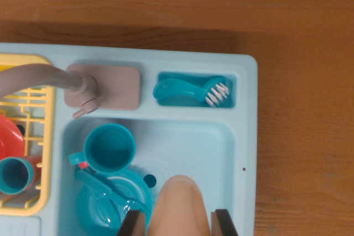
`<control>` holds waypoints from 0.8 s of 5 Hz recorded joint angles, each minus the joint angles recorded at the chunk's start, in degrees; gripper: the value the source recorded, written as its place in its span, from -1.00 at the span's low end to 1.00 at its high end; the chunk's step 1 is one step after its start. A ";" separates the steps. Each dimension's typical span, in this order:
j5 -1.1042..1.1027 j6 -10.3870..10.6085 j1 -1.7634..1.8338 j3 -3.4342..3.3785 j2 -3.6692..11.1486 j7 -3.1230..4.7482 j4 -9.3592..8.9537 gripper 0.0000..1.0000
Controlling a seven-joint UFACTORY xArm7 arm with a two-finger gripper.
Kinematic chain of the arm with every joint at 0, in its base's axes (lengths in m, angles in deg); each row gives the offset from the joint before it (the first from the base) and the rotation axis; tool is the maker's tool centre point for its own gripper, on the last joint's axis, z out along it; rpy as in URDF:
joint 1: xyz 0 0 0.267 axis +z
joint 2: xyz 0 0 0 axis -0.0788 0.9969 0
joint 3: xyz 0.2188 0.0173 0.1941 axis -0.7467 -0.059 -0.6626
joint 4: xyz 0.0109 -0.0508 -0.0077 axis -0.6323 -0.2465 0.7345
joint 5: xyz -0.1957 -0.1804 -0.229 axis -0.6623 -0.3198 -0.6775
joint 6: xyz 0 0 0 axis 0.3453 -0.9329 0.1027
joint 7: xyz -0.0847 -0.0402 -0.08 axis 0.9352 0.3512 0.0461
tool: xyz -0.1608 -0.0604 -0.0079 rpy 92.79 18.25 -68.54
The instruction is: Pick detergent from the sink
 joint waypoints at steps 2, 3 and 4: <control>-0.09 -1.17 0.02 0.02 -0.29 -0.08 0.89 1.00; -0.15 -2.00 0.03 0.03 -0.49 -0.14 1.52 1.00; -0.15 -2.00 0.03 0.03 -0.49 -0.14 1.52 1.00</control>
